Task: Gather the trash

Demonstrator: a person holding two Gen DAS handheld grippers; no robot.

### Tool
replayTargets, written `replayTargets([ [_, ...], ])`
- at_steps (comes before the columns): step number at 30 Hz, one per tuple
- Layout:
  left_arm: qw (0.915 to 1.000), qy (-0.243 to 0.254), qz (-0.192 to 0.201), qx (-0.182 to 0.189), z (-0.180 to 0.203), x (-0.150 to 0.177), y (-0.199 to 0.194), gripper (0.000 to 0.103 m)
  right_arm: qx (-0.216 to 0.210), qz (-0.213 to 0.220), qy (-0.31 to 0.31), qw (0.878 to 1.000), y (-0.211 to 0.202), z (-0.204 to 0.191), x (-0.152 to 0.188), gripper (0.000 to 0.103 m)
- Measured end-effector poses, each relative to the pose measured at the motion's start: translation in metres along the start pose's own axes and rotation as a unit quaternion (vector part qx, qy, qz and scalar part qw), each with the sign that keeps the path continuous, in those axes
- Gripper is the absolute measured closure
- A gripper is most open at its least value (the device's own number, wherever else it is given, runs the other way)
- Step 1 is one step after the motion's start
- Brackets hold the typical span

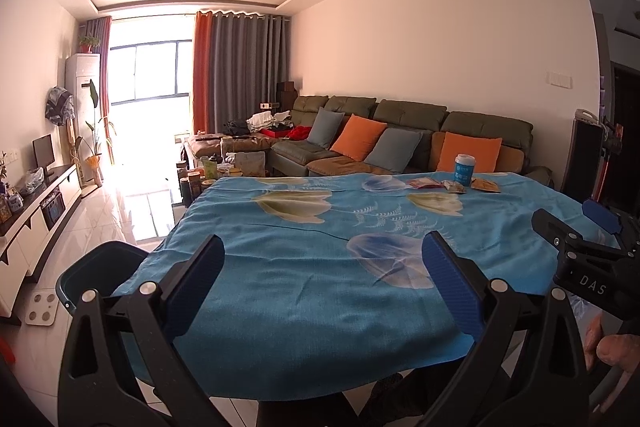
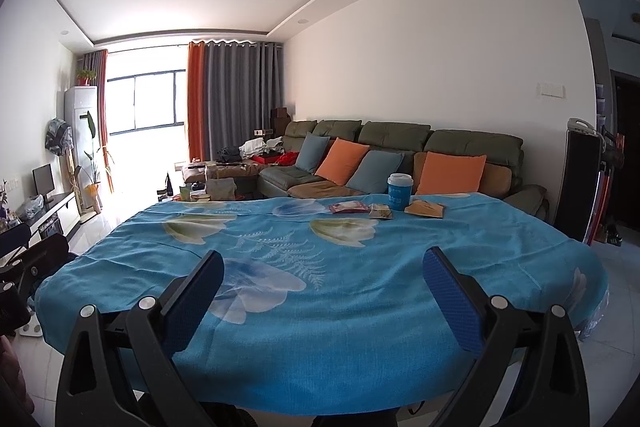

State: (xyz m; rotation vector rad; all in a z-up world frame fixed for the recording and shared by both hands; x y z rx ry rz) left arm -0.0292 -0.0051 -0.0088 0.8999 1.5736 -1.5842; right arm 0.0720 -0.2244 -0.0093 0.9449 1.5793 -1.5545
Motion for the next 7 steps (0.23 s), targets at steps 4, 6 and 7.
replayTargets([
  [4, 1.0000, -0.009, -0.001, 0.000, -0.0018, 0.0002, 0.0000, 0.006, 0.001, 0.000, 0.002, 1.000, -0.0010, 0.0013, 0.0005, 0.007],
  [6, 0.9999, -0.011, -0.002, 0.000, -0.0027, -0.0008, 0.0007, 0.006, 0.001, 0.001, 0.002, 1.000, -0.0011, 0.0011, 0.0009, 0.007],
  [7, 0.9999, -0.012, -0.003, -0.001, -0.0033, -0.0009, 0.0014, 0.006, 0.002, 0.001, 0.003, 1.000, -0.0013, 0.0016, 0.0010, 0.007],
])
Point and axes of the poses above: each gripper's, at about its wrist camera, not at the fingertips, and y roughly the way its jaws point, z to its right, x to its underside, the point moved 6 cm from there along y, roughly the way its jaws point, and after that the axes turned 13 degrees about -z, right-handed, at the moved point
